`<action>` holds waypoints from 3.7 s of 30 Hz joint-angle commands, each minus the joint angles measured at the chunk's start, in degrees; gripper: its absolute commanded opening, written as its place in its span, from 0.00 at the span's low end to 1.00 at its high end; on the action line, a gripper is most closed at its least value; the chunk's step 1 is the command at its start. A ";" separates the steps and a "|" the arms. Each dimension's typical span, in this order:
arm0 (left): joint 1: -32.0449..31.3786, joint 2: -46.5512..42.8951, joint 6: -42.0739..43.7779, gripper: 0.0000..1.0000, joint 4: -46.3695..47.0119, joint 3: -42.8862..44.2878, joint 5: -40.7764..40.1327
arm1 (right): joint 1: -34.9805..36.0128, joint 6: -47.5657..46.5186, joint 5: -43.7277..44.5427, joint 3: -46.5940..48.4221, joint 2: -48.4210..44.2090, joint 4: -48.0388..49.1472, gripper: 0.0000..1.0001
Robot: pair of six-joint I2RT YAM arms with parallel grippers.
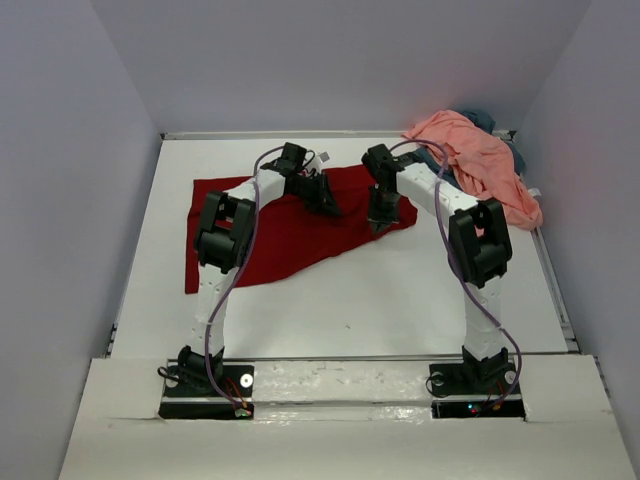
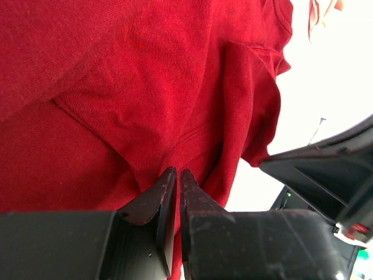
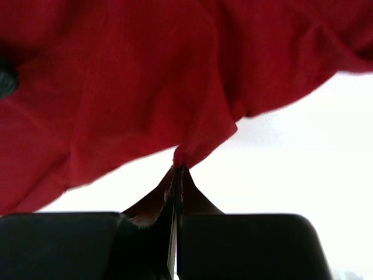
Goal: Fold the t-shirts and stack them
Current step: Grap the side of the flattened tshirt closest away from the robot with both arms
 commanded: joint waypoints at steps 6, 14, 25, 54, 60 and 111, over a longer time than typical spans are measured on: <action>0.71 -5.58 1.36 0.17 -2.52 0.95 0.01 | -2.18 3.28 -9.85 1.06 -13.16 -3.97 0.00; 6.15 -12.43 1.27 0.17 -0.76 -7.30 -2.53 | -7.10 2.23 -14.51 -2.71 -17.91 -4.23 0.00; 11.95 -26.83 2.68 0.17 1.17 -24.77 -6.05 | -9.65 1.18 -18.21 -14.49 -25.90 -3.09 0.00; 39.55 -70.53 -6.03 0.70 -15.79 -62.32 -23.37 | -12.64 -5.15 -20.41 -13.71 -16.77 4.38 0.00; 43.59 -71.94 -8.39 0.70 -17.98 -63.82 -27.66 | -13.17 -6.12 -21.02 -14.50 -16.68 4.47 0.00; 52.75 -65.62 -22.28 0.66 -10.87 -64.70 -41.20 | -13.69 -7.97 -29.11 -15.91 -19.32 11.94 0.00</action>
